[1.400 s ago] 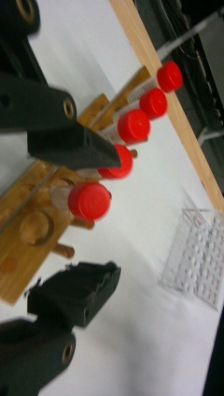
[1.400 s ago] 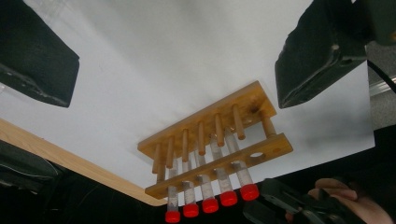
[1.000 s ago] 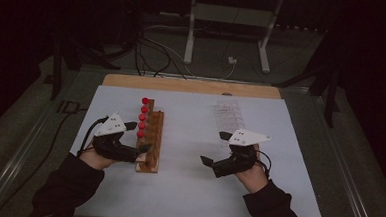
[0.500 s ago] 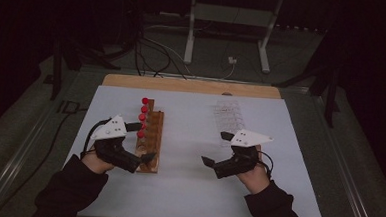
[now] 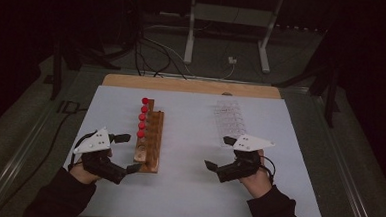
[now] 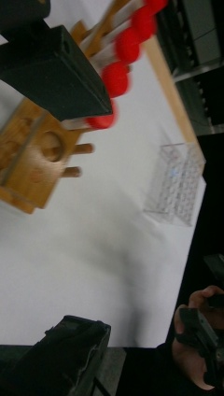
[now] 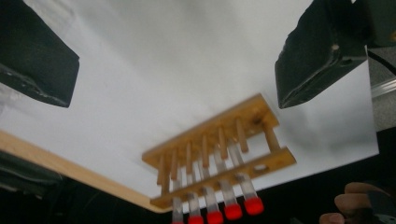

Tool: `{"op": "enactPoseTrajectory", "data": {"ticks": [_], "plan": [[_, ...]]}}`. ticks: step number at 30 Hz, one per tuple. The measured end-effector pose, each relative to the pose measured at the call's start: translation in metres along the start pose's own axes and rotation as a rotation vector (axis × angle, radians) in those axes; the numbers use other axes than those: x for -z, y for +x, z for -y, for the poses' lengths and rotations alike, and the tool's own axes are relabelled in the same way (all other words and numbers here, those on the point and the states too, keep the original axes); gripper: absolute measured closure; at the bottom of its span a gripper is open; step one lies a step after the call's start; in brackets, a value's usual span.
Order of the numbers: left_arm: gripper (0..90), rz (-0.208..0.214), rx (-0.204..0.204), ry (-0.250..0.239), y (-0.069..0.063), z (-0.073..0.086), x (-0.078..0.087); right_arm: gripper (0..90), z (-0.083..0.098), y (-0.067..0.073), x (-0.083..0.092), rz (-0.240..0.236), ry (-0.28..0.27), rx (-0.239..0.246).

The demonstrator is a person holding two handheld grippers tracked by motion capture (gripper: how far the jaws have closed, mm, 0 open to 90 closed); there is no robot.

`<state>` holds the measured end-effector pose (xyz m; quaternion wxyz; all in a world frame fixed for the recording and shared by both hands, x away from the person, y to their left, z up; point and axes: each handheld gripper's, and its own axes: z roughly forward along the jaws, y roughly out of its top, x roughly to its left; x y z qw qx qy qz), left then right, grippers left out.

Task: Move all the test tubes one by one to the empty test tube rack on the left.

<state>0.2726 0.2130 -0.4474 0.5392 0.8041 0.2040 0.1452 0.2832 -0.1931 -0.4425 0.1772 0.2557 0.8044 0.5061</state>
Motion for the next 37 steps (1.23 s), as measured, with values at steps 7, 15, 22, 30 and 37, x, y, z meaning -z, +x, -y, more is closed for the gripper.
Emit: {"op": "enactPoseTrajectory", "data": {"ticks": [7,15,22,30,37], "plan": [[0.7,-0.021,0.003,0.037,0.000,0.026,-0.002,0.0,0.022,-0.005,0.003,0.021,0.030,-0.002],[0.7,-0.047,0.027,0.055,0.000,0.048,0.001,0.0,0.054,-0.016,0.014,0.063,0.088,-0.017],[0.7,-0.046,0.029,0.072,-0.004,0.064,-0.003,0.0,0.080,-0.024,0.028,0.093,0.116,-0.041],[0.7,-0.078,0.022,0.055,-0.005,0.066,-0.004,0.0,0.089,-0.031,0.028,0.146,0.126,-0.045],[0.7,-0.063,0.023,0.063,-0.005,0.067,-0.005,0.1,0.090,-0.031,0.024,0.196,0.172,-0.020]]}}
